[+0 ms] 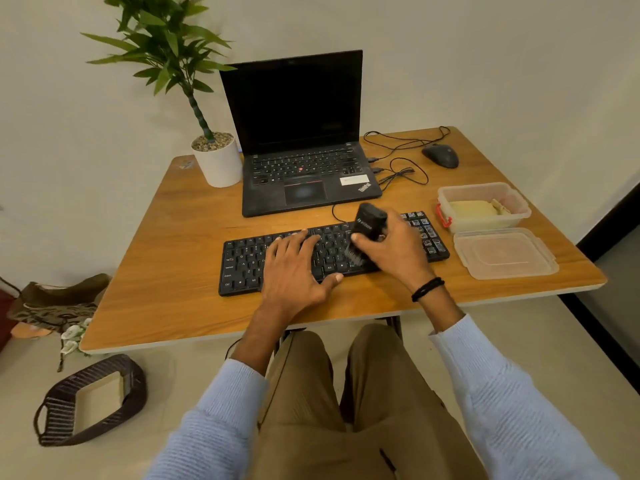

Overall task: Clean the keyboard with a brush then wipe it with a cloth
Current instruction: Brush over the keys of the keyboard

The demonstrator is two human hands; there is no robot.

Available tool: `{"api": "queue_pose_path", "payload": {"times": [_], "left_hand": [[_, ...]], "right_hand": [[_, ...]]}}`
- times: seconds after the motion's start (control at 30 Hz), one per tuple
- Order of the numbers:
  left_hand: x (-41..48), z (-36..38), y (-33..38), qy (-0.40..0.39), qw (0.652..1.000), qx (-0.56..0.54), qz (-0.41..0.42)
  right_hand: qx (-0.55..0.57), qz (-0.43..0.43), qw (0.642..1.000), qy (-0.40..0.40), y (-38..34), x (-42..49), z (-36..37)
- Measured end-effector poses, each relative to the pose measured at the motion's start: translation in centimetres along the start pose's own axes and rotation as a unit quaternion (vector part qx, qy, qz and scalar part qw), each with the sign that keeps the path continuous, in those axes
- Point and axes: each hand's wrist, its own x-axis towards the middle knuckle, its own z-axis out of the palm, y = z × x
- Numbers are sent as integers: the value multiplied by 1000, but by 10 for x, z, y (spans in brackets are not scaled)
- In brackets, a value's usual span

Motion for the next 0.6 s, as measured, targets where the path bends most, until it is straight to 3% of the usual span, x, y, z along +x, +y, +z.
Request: {"api": "queue_pose_path", "payload": {"times": [0.07, 0.23, 0.33, 0.47, 0.6], "left_hand": [[-1, 5, 5, 27, 1000, -12, 2], [-11, 16, 6, 60, 998, 12, 6], [-10, 18, 5, 61, 998, 13, -1], [-11, 20, 6, 61, 998, 13, -2], [-11, 23, 5, 63, 998, 9, -11]], "right_hand": [[-20, -29, 998, -54, -1, -4, 12], [-43, -7, 998, 37, 0, 4, 5], [-46, -28, 997, -53, 1, 5, 3], [-56, 1, 997, 45, 5, 8, -3], [-35, -10, 998, -42, 6, 1, -2]]}}
